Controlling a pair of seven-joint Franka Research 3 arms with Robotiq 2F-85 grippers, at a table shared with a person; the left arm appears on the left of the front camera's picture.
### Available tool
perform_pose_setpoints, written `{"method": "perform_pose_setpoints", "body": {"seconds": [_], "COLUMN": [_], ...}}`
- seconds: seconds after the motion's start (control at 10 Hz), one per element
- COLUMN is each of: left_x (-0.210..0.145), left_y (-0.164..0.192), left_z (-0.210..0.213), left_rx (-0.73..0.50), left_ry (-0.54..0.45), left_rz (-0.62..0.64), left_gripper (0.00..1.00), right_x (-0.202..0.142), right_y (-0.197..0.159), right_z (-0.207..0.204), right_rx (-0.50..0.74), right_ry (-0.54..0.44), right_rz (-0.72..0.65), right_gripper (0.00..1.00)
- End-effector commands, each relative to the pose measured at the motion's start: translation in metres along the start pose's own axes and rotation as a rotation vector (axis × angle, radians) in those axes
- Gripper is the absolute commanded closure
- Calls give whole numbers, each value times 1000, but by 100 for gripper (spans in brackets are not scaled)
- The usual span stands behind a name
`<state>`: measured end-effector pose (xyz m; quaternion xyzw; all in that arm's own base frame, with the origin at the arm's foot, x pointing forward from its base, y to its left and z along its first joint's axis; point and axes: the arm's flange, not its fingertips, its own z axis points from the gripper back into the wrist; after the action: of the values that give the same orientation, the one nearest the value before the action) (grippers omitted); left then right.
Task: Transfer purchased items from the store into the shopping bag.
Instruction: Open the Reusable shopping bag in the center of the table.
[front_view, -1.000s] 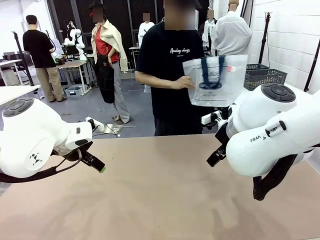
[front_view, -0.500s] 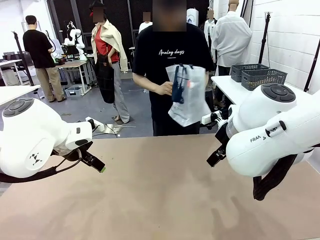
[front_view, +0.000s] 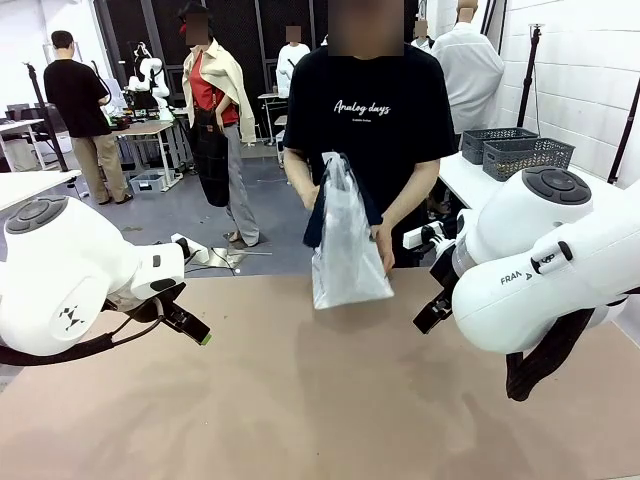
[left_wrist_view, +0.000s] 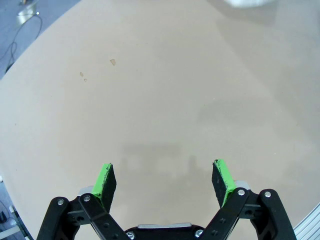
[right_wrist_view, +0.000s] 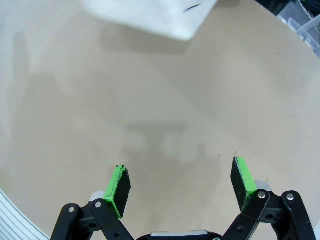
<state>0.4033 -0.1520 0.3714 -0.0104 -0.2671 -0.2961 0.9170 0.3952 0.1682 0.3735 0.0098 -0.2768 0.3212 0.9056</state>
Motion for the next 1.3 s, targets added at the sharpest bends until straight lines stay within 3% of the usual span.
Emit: {"method": "perform_pose_setpoints", "body": {"seconds": [0.0,1.2], "left_x": [0,0], "left_y": [1,1], "left_z": [0,0], "left_rx": [1,1], "left_ry": [0,0], "left_rz": [2,2], "left_gripper": [0,0], "right_x": [0,0], "right_y": [0,0], "right_z": [0,0], "right_rx": [0,0], "right_ry": [0,0], "right_rz": [0,0], "right_gripper": [0,0]}}
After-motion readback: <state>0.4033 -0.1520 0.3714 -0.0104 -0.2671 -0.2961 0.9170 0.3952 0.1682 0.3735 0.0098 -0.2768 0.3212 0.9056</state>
